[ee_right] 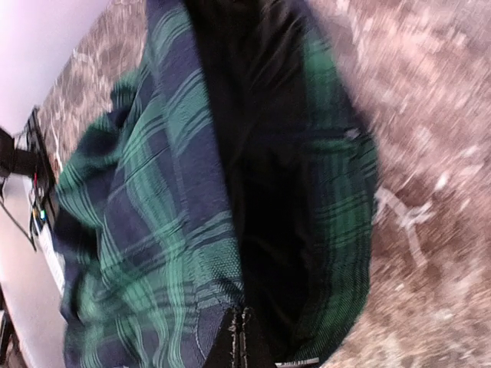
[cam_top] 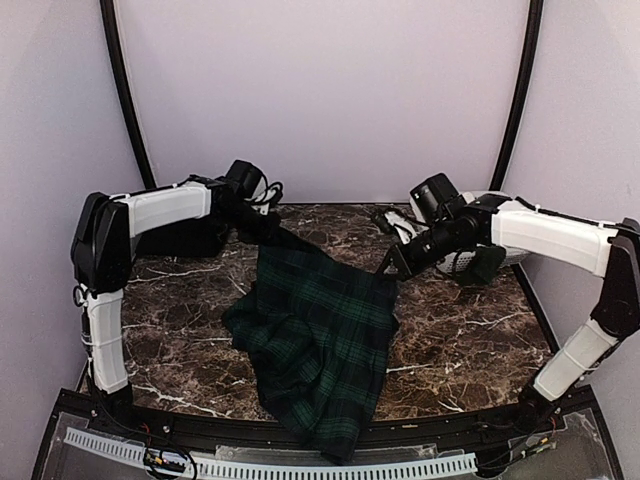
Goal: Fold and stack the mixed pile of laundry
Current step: Pick up the crumpled skirt from the center of the board.
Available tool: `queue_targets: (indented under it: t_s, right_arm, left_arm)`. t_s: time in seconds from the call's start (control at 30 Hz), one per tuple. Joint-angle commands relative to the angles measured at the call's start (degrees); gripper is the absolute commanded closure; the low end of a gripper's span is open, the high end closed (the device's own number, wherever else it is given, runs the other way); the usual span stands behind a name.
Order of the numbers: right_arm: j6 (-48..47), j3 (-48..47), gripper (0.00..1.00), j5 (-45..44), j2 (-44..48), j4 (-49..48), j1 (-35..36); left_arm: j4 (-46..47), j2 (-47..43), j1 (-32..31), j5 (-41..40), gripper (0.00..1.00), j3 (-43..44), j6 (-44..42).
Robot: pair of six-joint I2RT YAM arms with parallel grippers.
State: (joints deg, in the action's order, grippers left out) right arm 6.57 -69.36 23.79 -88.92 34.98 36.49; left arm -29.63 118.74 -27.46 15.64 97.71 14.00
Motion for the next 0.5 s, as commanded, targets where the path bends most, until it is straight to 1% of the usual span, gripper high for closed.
queue_targets:
  t_s: [0.0, 0.1, 0.2, 0.3, 0.33, 0.37, 0.4, 0.43, 0.47]
  right_arm:
    - [0.1, -9.9, 1.00, -9.6, 2.2, -0.6, -4.3]
    - [-1.0, -18.1, 1.00, -12.3, 2.4, -1.4, -6.1]
    - [-3.2, -25.8, 1.00, -13.1, 2.5, -1.3, -6.4]
    - [-5.9, -28.6, 1.00, -13.1, 4.4, -2.5, -6.2]
    - [-6.2, -27.9, 1.00, -12.8, 5.7, -3.0, -6.1]
    - [-6.2, -26.5, 1.00, -12.6, 6.8, -2.9, -6.1]
    - [-6.2, -25.1, 1.00, -12.3, 7.9, -2.3, -6.1]
    - [-6.2, -22.6, 1.00, -11.6, 9.0, -1.6, -6.0]
    - [-6.0, -19.4, 1.00, -10.6, 10.4, -1.5, -5.8]
  left_arm:
    - [6.4, -9.7, 4.2, -2.6, 1.00, 3.8, 2.6]
    - [4.2, -11.1, 5.1, -3.8, 1.00, 11.1, 2.6]
    - [6.0, -14.6, 5.3, -4.0, 1.00, 12.1, 3.4]
    - [12.6, -23.2, 5.3, -3.9, 1.00, 3.9, 4.4]
    - [14.1, -27.7, 5.3, -3.3, 1.00, -2.4, 5.3]
    - [17.6, -30.2, 5.3, -2.9, 1.00, -6.1, 6.8]
    - [19.0, -34.9, 5.3, -1.7, 1.00, -13.0, 7.7]
    - [21.1, -37.1, 5.1, -1.1, 1.00, -16.8, 9.3]
    - [21.9, -41.3, 4.8, -0.8, 0.99, -24.2, 9.8]
